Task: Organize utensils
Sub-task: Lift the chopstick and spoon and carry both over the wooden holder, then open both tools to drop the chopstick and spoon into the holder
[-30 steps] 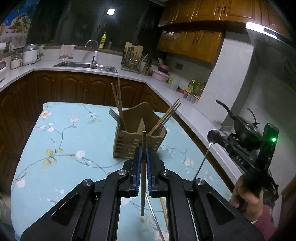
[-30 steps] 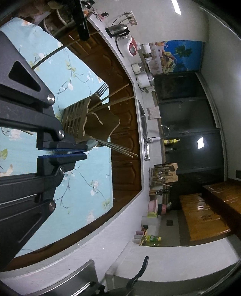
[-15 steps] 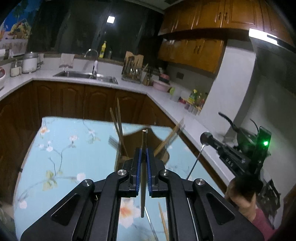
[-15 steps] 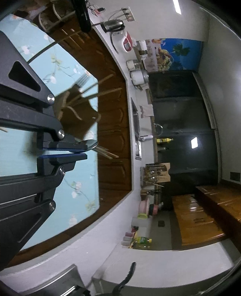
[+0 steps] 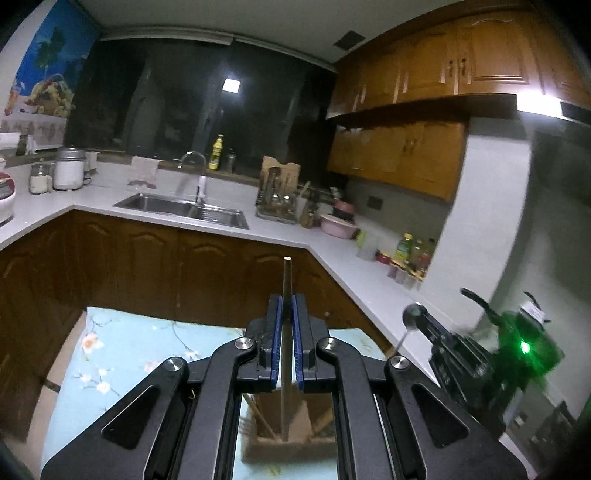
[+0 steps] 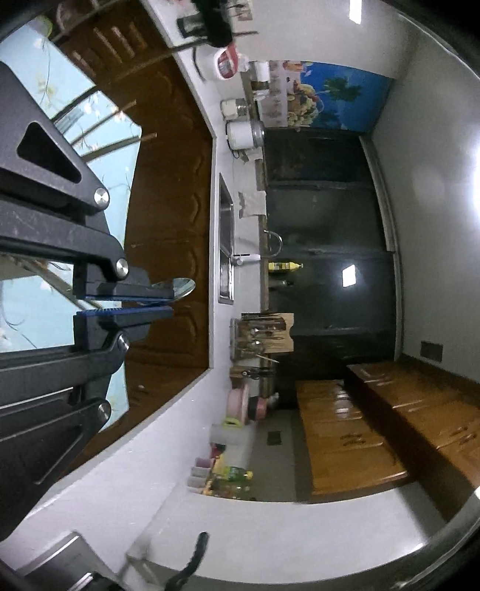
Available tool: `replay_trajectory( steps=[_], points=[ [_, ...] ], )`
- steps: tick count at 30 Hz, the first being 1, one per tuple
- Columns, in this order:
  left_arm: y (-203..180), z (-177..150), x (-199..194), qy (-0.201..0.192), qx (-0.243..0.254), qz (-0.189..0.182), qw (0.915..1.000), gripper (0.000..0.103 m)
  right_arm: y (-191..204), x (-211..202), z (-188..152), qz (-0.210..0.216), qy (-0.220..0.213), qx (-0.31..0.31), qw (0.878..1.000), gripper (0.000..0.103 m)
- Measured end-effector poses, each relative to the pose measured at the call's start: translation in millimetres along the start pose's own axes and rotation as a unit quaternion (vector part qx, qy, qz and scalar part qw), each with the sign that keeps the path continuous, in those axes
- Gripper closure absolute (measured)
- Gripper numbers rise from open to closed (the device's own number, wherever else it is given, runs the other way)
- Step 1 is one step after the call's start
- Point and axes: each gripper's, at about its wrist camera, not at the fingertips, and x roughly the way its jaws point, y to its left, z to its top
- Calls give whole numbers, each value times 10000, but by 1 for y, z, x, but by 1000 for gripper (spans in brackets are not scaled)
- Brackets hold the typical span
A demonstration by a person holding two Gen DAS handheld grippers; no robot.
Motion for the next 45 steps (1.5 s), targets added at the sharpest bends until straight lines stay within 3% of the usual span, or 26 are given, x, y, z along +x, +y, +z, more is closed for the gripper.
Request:
replay_trajectory(
  steps=[8,17,28,45],
  points=[
    [23,-50,43,312,-434,144,9985,98,14,16,-40,-67,61,-192,9998,100],
    [20,-105,53,729,-377,179,9965,98,20,4,-72,5,238,-241,9994,100],
    [27,-104,53,821,-318,277,9957,97,7,13,-89,219,939,46,9953,100],
    [22,-104,62,1051,-212,400,9934,96,-6,19,-89,396,1202,378,9912,97]
  ],
)
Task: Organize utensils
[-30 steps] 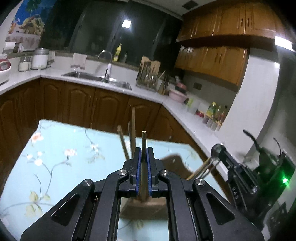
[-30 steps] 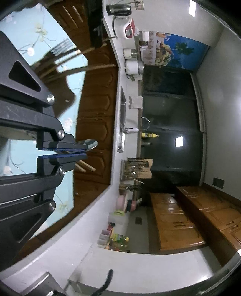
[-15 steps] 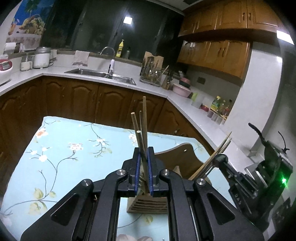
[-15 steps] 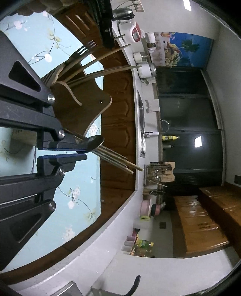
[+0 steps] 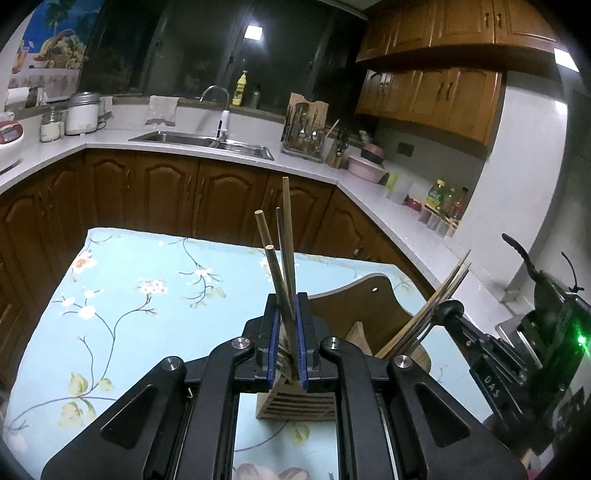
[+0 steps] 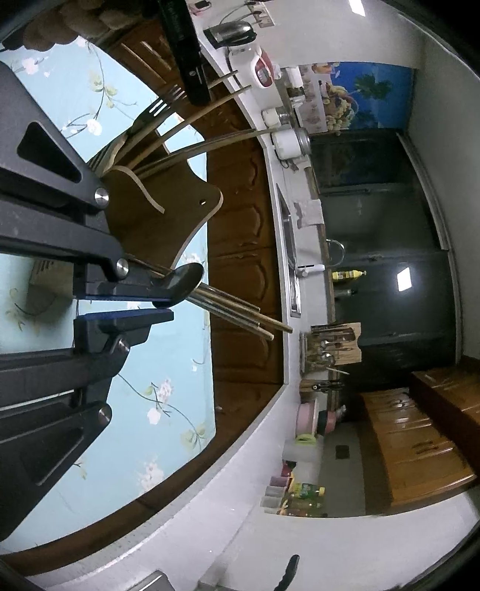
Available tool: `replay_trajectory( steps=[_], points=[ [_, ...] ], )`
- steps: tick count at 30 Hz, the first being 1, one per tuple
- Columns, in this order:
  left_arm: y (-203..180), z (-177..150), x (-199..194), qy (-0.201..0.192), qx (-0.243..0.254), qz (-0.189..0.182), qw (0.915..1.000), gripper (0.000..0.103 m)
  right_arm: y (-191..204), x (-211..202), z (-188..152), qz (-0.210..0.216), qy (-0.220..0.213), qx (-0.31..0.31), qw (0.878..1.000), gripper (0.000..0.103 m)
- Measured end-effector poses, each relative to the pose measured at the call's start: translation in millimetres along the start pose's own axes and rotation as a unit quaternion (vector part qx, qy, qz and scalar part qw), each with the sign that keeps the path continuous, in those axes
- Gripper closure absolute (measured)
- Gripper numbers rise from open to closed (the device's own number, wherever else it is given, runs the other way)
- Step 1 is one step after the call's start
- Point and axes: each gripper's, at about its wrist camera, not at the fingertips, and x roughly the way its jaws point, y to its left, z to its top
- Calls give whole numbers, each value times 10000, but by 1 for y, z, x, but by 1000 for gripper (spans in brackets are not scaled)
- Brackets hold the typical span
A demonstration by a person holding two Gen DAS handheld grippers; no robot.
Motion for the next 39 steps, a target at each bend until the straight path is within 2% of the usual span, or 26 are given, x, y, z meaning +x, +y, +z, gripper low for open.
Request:
replay_trajectory(
  steps=[2,4,5,7,9,11,13,17,18,19,20,22,24,28,35,39],
  points=[
    [1,0,1,34,-26,-17,10000,92,-1,-1,1,17,31,44,10000,96],
    [2,0,2,82,-79,-18,9999,80,-3,-3,3,-3,50,89,9999,93],
    [3,0,1,69,-116,-40,9999,77,-5,-3,4,10,50,101,9999,90],
    [3,-2,-2,53,-128,-17,9999,76,-6,-6,5,39,41,117,9999,70],
    [3,-4,-5,50,-150,-34,9999,71,-7,-9,5,55,8,132,9999,63],
    [2,-7,-11,-1,-153,-41,9999,67,-9,-11,3,62,10,166,9998,62],
    [1,-8,-17,-60,-166,-55,9998,60,-11,-12,3,79,20,243,9997,53],
    [0,-12,-31,-152,-181,-54,9997,51,-12,-14,0,97,67,281,9995,48],
    [0,-14,-34,-161,-178,-21,9997,47,-12,-15,-1,83,80,287,9995,42],
    [0,-16,-38,-181,-181,30,9997,37,-12,-17,-3,74,88,303,9995,33],
    [1,-19,-42,-211,-193,82,9996,26,-11,-18,-4,80,87,315,9994,31],
    [4,-26,-49,-271,-265,264,9989,11,-11,-21,-7,101,82,322,9994,29],
    [8,-34,-55,-273,-346,309,9986,10,-10,-24,-10,146,101,322,9993,26],
    [17,-51,-68,-185,-459,441,9978,8,-5,-37,-17,255,65,298,9992,12],
    [36,-78,-105,-213,-712,561,9957,6,-3,-71,-35,469,7,416,9980,8],
    [39,-97,-128,-197,-687,570,9958,6,-3,-97,-48,600,-1,518,9969,3]
  ],
)
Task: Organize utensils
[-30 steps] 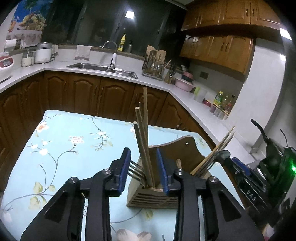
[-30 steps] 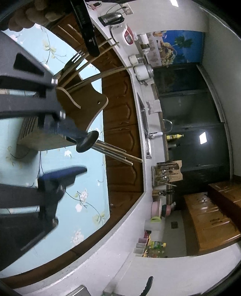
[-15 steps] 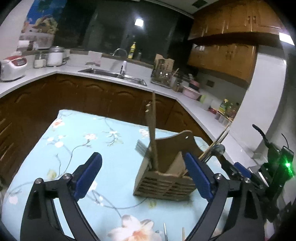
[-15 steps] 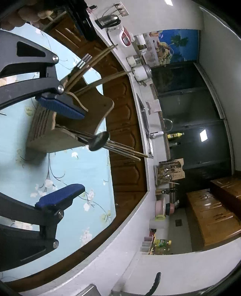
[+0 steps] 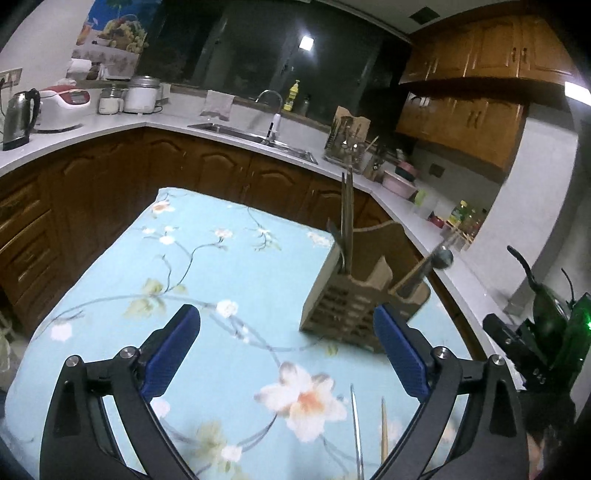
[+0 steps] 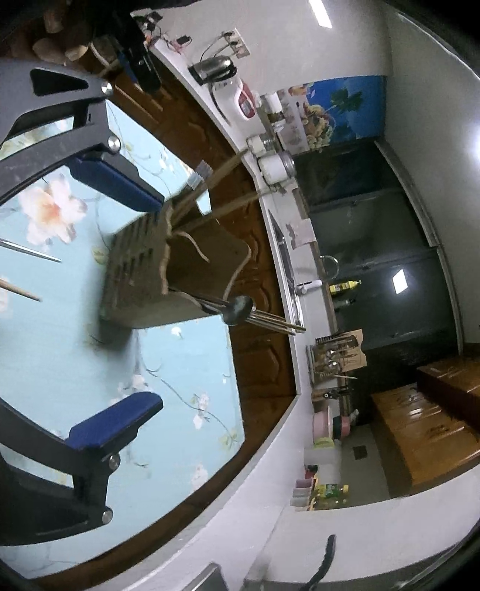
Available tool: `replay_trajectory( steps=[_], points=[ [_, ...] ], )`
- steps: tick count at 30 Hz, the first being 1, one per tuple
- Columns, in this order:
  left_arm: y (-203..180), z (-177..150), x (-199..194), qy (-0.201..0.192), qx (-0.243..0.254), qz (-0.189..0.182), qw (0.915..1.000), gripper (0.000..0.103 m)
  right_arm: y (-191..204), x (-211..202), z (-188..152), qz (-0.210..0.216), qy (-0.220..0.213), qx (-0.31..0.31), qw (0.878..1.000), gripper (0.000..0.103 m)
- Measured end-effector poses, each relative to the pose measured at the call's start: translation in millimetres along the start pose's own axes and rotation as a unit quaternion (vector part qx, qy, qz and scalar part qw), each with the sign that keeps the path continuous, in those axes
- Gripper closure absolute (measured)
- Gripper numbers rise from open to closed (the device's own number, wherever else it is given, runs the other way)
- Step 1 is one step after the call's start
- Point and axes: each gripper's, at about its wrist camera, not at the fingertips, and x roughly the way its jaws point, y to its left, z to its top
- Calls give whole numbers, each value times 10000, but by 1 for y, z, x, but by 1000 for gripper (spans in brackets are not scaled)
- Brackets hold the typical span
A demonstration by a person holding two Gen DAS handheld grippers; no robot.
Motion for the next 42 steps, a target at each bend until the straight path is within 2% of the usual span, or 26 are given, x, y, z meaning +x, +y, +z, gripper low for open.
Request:
replay_trajectory(
  steps=[5,8,10,12,13,15,17,19,20,22,24,26,28,32,36,42],
  points=[
    [-2,-29,-26,29,187,1,9998,6,2,-35,-26,185,82,48,9998,2],
    [-11,-33,-49,-167,431,-151,9988,6,4,-58,-32,322,122,32,9994,2],
    [-25,-26,-71,-402,670,-281,9965,6,8,-73,-23,422,78,-13,9991,2],
    [-43,-14,-102,-811,943,-347,9916,5,15,-98,0,499,-9,-56,9987,2],
    [-51,-11,-118,-1102,1060,-248,9879,0,19,-112,12,557,-97,-92,9984,2],
    [-63,-12,-139,-1503,1219,132,9810,0,29,-142,29,749,-407,-236,9961,0],
    [-65,-23,-153,-1658,1174,120,9791,0,36,-166,32,847,-692,-373,9933,0],
    [-62,-39,-150,-1474,1205,-13,9817,0,38,-177,16,763,-848,-355,9928,0],
    [-61,-49,-143,-1207,1326,-72,9838,0,37,-176,6,696,-903,-319,9930,0],
    [-58,-69,-130,-994,1374,132,9854,0,34,-170,-29,474,-1125,-223,9923,0],
    [-53,-96,-119,-1062,1456,494,9824,0,32,-160,-61,155,-1243,-180,9920,0],
    [-49,-114,-106,-958,1482,735,9816,0,31,-149,-87,-2,-1222,-226,9922,0],
    [-45,-131,-99,-858,1478,710,9827,0,32,-135,-109,-171,-1048,-308,9939,0],
    [-41,-152,-93,-834,1657,844,9790,0,32,-120,-133,-249,-780,-525,9953,0],
    [-32,-155,-87,-615,1533,874,9824,0,30,-115,-142,-260,-563,-520,9967,0],
    [-20,-158,-84,-702,1393,991,9828,0,25,-120,-144,-232,-634,-414,9969,0]
  ],
)
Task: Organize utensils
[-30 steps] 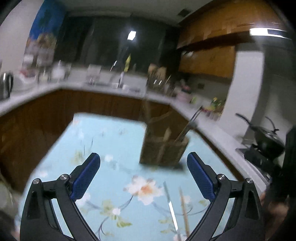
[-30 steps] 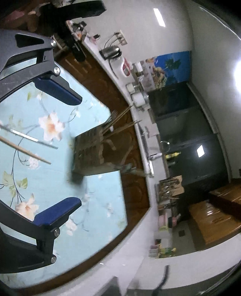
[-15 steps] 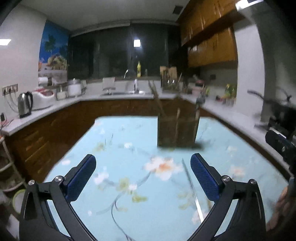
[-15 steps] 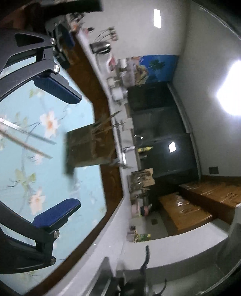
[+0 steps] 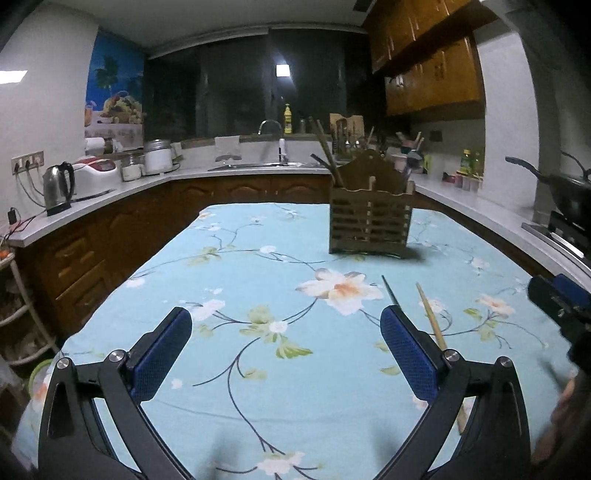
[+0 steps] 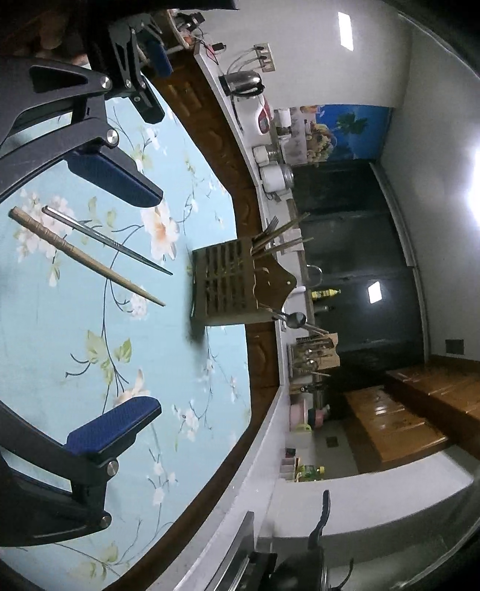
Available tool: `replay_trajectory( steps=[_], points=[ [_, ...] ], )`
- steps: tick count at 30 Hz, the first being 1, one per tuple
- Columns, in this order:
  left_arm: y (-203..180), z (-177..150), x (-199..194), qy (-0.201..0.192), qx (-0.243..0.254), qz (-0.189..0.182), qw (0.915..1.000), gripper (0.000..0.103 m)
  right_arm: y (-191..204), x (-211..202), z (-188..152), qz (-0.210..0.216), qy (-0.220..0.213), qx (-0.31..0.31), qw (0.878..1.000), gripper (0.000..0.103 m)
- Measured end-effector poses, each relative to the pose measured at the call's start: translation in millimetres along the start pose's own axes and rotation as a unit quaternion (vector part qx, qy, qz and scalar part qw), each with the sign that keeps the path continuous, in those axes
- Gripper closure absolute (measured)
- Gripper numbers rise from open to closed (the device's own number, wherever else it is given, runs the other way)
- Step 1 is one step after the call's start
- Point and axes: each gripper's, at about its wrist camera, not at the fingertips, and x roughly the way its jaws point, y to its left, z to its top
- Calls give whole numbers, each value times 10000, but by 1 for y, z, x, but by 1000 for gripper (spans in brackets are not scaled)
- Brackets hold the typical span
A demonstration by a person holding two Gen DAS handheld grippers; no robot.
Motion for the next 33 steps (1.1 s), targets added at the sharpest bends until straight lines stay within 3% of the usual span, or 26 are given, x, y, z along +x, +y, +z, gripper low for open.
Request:
replay_trajectory(
  steps=[16,33],
  points=[
    [4,6,0,14,-66,49,10000,0,-22,-3,3,-261,-40,239,9994,0],
    [1,13,0,-9,-75,47,10000,0,-19,-1,3,-214,-29,140,9997,0]
  ],
)
